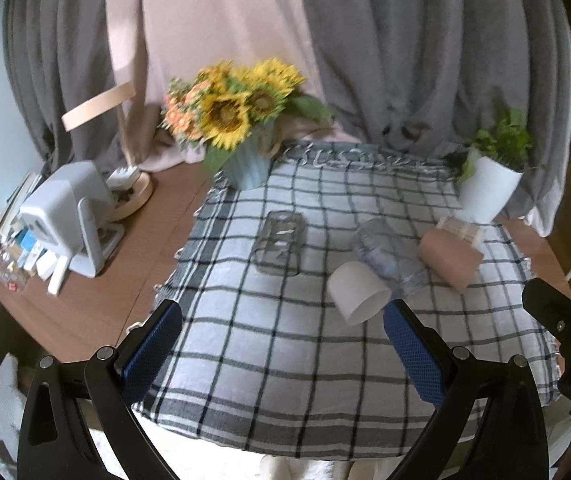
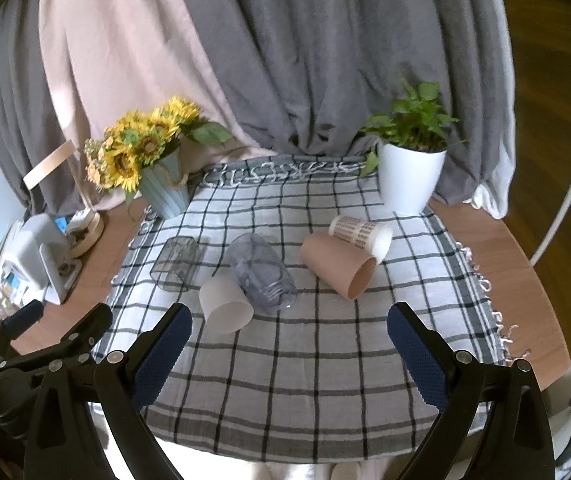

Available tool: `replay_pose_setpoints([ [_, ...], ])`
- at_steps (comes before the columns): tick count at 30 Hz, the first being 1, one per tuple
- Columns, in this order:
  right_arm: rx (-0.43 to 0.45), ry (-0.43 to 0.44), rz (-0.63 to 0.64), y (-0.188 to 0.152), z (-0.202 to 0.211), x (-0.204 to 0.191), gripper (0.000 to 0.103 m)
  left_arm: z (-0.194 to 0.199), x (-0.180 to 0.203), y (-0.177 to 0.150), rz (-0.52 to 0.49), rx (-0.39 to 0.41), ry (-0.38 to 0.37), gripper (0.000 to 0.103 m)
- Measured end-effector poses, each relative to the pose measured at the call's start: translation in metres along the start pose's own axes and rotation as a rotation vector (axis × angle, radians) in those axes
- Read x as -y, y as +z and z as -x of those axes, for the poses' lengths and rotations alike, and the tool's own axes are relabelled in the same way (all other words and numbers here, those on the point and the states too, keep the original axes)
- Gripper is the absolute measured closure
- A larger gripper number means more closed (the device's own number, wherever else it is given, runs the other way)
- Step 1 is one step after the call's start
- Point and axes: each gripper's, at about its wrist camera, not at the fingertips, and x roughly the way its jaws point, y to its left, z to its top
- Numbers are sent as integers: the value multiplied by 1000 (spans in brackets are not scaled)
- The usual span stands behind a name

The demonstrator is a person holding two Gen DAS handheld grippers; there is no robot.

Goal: Flip cup upside down
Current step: 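Move the right tool to the white cup lying on its side and grasp it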

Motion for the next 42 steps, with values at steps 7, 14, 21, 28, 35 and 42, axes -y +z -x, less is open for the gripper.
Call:
replay_pose_setpoints([
  [7, -102, 86, 68, 6, -45, -24, 4, -24, -26, -10, 74, -73, 54, 0],
  [14, -259, 159, 122, 17, -106, -49, 5, -55, -46, -10, 140, -152, 97, 0],
  [21, -360, 160, 216, 23, -153, -76, 6, -87, -54, -11, 166, -245, 119, 0],
  [28, -440, 170, 283, 27, -187, -92, 10, -110, -60, -16, 203, -318, 118, 0],
  [35, -527, 201, 328, 29, -216, -102, 16, -133, -63, -22, 253, -391, 119, 0],
  [42, -583, 200, 373, 21, -237, -105, 25, -141, -59, -29, 258, -418, 109, 0],
])
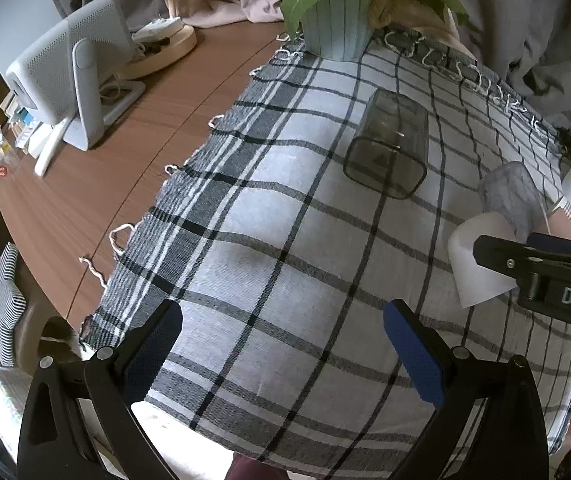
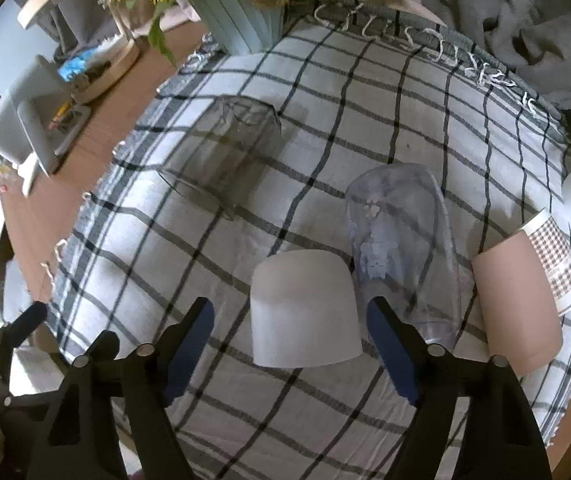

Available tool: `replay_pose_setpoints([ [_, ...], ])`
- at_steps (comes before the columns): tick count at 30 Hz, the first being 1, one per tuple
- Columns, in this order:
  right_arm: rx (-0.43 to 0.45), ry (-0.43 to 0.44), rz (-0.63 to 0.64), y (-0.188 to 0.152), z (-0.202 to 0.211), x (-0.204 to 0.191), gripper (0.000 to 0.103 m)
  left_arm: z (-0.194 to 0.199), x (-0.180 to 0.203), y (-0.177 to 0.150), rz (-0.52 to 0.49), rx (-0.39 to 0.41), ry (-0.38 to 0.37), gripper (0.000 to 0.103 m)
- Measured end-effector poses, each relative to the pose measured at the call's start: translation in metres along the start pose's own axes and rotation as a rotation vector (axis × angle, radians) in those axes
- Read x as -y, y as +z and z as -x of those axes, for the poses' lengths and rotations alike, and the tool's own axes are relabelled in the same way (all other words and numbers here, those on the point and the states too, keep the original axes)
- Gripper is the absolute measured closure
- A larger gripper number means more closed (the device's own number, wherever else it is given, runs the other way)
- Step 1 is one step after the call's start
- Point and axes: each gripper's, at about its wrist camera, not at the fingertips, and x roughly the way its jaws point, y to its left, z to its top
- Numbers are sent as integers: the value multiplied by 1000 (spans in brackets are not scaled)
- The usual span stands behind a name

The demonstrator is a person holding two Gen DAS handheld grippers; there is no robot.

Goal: Flip cup upside down
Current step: 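Move the right tool to the white cup lying on its side and grasp it, then lift the white cup with the right tool and turn it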

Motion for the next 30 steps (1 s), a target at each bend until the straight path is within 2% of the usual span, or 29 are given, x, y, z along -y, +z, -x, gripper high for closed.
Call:
replay_pose_setpoints([
  [6, -20, -24, 23, 6, -13, 0, 28, -13, 1, 1, 12, -25, -1, 0],
  [19, -143, -113, 94, 13, -49, -14, 34, -28, -5, 8, 23, -51, 0, 0],
  [22, -160, -113, 93, 14, -57, -16, 35, -31, -7, 10, 22, -56, 7, 0],
  [30, -134, -80, 14, 10, -51, -9, 35, -28, -14, 12, -8, -47, -3, 0],
])
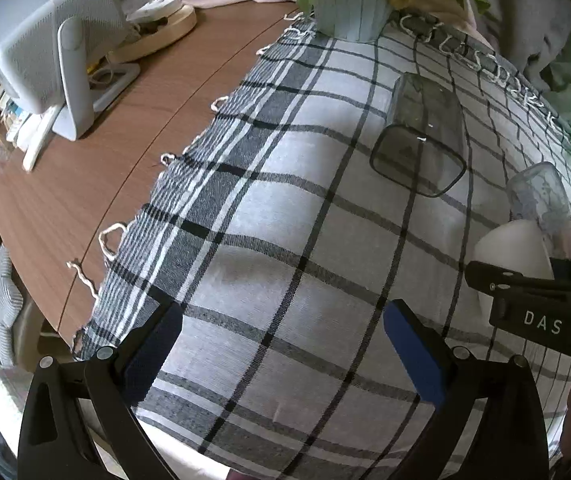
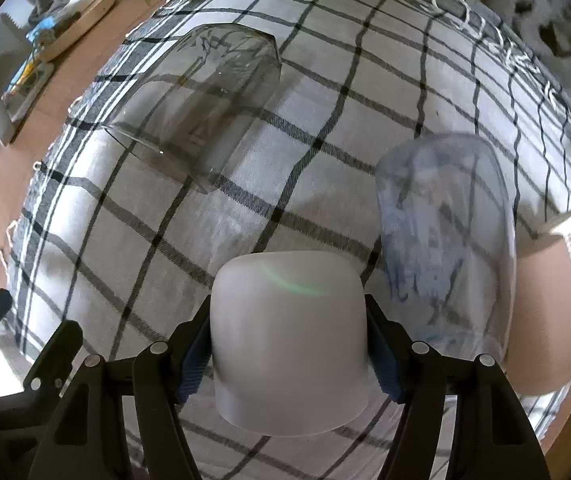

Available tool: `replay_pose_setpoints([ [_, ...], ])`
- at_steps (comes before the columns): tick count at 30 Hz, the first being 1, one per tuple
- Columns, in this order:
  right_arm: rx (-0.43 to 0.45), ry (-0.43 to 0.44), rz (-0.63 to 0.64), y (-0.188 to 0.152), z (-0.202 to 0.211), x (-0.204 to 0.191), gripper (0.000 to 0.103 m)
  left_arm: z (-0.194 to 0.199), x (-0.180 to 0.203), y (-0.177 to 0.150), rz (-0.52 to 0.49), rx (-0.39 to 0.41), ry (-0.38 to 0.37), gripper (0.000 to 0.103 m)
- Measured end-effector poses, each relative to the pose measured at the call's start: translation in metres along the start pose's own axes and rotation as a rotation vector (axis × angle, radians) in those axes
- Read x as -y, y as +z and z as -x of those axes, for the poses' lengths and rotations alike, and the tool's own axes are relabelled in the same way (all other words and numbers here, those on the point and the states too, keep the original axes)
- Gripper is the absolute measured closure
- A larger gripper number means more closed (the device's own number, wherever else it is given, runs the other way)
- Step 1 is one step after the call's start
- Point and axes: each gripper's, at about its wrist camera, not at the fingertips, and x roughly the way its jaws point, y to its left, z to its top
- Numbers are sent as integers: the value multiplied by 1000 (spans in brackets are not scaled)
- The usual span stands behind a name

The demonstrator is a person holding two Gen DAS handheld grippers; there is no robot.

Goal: Flip cup upside down
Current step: 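Lift the white cup with the right tool and turn it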

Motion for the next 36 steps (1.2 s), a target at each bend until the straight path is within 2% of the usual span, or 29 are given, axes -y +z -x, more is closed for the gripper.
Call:
replay_pose_setpoints([
  [11, 65, 49, -225, -45, 30, 9, 35, 13, -10, 0, -121, 9, -26, 0],
  [15, 67, 63, -310, -75, 32, 13, 35, 15, -12, 1, -173, 10, -35, 0],
  [21, 59, 84, -413, -102, 22, 16, 35, 17, -9, 0, -234, 15, -34, 0],
  [26, 51, 96, -455, -112, 15, 21, 35, 15, -7, -2, -265, 7, -37, 0],
  [36, 65, 80, -440, -115, 20, 19, 35, 12, -6, -5, -258, -8, -37, 0],
])
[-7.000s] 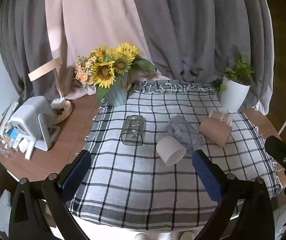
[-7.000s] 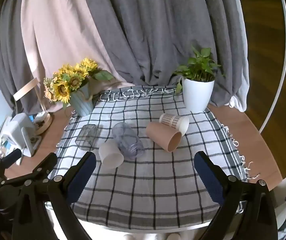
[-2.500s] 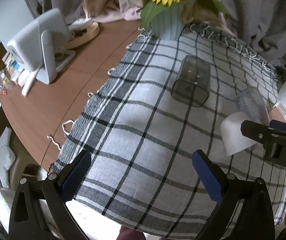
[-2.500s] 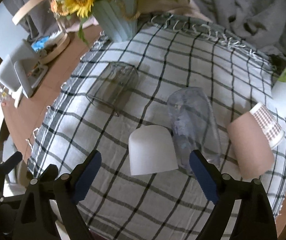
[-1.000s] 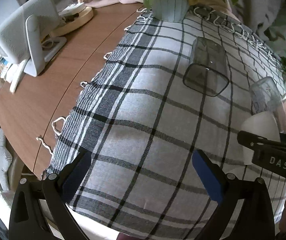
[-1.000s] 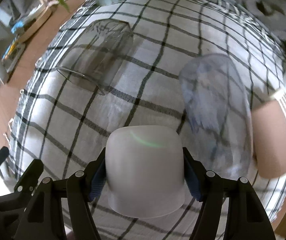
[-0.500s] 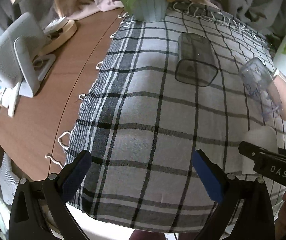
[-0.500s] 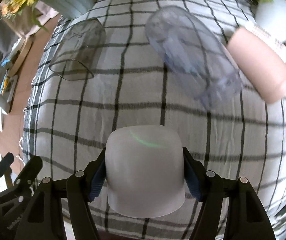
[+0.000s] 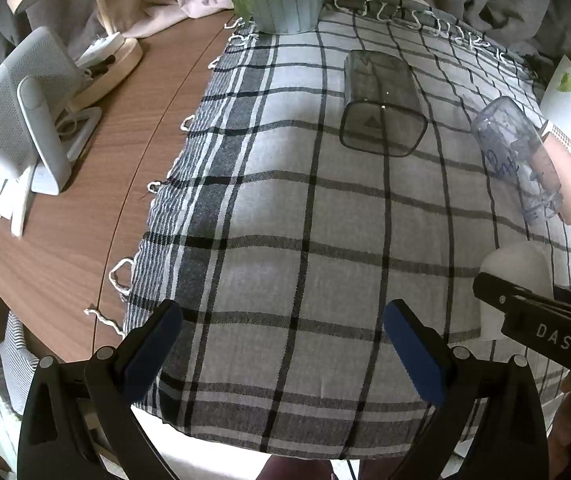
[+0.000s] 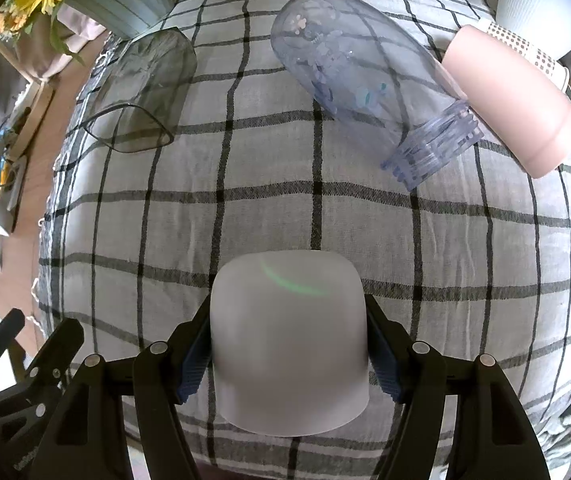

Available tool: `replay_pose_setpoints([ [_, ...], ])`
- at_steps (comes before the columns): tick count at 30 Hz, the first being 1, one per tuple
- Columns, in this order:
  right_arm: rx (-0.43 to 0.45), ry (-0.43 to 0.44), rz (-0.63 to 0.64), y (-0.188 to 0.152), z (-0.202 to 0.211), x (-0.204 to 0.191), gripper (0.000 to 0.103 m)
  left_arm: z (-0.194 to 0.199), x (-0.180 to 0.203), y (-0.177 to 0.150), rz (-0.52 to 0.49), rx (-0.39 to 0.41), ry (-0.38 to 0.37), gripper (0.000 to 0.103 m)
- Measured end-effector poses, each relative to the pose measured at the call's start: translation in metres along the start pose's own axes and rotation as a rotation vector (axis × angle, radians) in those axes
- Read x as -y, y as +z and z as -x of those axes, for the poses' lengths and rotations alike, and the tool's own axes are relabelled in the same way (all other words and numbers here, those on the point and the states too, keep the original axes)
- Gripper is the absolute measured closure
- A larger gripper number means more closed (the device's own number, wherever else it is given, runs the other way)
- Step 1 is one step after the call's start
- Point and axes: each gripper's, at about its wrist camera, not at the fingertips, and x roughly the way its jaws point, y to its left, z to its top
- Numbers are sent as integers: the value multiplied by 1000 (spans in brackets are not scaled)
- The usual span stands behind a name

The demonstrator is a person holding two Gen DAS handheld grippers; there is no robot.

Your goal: Flip cup upside down

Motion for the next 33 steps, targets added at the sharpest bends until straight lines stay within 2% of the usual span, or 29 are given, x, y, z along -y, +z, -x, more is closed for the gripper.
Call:
replay_pose_setpoints([
  [4, 39, 12, 12, 10, 2, -11, 27, 6, 3, -1, 4, 6, -2, 0],
  [10, 94, 39, -13, 3, 29, -5, 27, 20, 13, 2, 6, 22, -31, 0],
  [16, 119, 82, -86, -7, 52, 20, 23, 34, 39, 7, -28, 34, -75, 0],
  [18, 129, 66, -114, -8, 60, 31, 23, 36, 52, 10, -47, 33, -86, 0],
  [22, 164, 33, -155, -12, 74, 51, 23, 37, 81, 16, -85, 12, -141, 0],
  [26, 183, 20, -189, -14, 83, 77, 23, 34, 104, 24, -118, -9, -156, 0],
  [33, 183, 24, -279, -13, 81, 114, 23, 9, 133, 34, -142, -111, -192, 1],
])
